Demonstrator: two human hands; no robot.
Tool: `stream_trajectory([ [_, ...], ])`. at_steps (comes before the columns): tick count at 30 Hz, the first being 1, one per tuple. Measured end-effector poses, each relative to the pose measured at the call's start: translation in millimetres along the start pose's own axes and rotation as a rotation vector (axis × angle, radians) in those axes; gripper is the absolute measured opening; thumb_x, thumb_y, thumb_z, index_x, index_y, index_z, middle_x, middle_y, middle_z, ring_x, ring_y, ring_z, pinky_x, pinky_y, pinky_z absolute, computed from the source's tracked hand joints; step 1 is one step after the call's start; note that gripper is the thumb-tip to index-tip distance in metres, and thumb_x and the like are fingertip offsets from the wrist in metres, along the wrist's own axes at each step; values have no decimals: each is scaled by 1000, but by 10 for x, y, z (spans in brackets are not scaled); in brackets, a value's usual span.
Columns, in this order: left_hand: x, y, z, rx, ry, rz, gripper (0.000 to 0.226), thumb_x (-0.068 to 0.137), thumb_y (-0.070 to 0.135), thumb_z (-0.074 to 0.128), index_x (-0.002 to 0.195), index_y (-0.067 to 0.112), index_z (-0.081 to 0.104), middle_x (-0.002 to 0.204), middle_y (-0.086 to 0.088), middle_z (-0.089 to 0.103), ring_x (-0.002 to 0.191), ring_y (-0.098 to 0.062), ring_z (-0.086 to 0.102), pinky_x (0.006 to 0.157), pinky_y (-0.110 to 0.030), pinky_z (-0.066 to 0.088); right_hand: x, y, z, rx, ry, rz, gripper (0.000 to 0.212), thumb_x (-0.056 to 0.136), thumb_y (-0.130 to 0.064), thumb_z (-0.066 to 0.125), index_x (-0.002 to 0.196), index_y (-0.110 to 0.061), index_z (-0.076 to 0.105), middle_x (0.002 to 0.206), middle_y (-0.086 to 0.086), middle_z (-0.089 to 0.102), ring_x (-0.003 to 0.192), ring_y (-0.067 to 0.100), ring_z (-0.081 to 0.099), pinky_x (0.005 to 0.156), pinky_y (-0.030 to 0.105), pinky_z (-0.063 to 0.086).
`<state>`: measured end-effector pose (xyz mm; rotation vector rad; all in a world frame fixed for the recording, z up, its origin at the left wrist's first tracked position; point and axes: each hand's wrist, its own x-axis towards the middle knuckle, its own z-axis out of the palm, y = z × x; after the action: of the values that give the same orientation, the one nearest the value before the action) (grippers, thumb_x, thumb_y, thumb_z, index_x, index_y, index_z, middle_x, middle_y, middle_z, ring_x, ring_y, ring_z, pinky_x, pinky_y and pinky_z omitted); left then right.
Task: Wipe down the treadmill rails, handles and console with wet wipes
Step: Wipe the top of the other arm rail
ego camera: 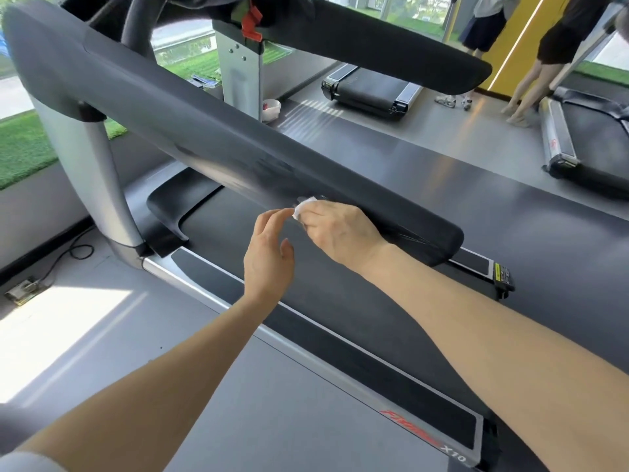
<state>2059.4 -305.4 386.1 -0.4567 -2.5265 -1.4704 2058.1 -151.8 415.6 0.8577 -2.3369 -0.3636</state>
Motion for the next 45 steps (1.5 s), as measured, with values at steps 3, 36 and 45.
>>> stream_trajectory([
  [3,-81,81,72,9,-39,40,58,83,-8,47,130,26,51,131,14,45,108,-2,49,88,-20,39,-400,46,-81,16,-65,-48,27,80,2,51,74,-8,76,92,2,71,96,17,67,88,25,52],
  [36,-419,572,220,45,-110,48,56,85,-3,48,133,27,48,131,12,40,95,1,43,76,-22,38,-747,259,-782,156,-179,183,32,67,8,63,87,-15,73,89,-6,70,84,15,68,69,22,54],
  [45,-559,684,403,27,-187,99,56,84,-3,48,133,25,48,133,11,39,108,-7,48,79,-23,38,-1390,136,-1030,190,-137,302,30,77,6,60,94,-14,74,100,-9,70,94,8,66,68,18,54],
])
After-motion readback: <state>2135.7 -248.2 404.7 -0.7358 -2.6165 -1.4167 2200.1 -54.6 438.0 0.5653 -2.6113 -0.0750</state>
